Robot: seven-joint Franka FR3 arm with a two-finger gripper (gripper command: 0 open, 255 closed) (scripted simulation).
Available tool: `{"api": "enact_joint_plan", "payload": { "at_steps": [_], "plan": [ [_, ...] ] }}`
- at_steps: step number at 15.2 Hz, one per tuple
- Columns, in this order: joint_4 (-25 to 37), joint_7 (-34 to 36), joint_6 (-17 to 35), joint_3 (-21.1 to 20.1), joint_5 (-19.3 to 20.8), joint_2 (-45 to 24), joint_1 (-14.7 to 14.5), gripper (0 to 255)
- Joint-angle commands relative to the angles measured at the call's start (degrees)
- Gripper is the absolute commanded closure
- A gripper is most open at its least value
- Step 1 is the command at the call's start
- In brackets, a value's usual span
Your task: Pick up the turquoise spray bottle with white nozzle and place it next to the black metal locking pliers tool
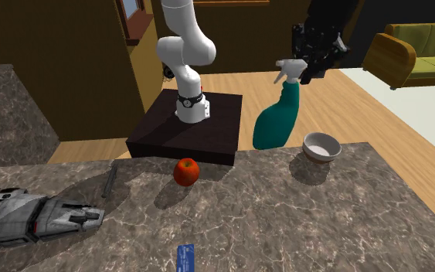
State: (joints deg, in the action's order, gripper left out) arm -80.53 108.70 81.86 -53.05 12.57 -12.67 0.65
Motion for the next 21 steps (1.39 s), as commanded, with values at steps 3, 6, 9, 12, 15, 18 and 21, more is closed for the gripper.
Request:
{"api": "enact_joint_plan", "payload": {
  "at_steps": [3,6,9,12,15,18,21],
  "plan": [
    [-10.0,-9.1,3.3,1.5,-8.4,11.7,8.6,255],
    [-16.3,-16.6,4.6,5.5,-13.8,19.9,11.8,255],
    [-21.6,-23.2,5.3,10.3,-17.1,26.3,12.9,255],
    [-26.2,-29.0,5.6,14.9,-18.8,31.3,13.4,255],
    [-30.2,-34.3,5.8,19.2,-19.3,35.3,13.8,255],
    [-33.5,-39.2,6.1,23.3,-19.1,38.4,14.3,255],
    [-36.3,-43.9,6.4,27.1,-18.3,40.8,15.0,255]
  ]
}}
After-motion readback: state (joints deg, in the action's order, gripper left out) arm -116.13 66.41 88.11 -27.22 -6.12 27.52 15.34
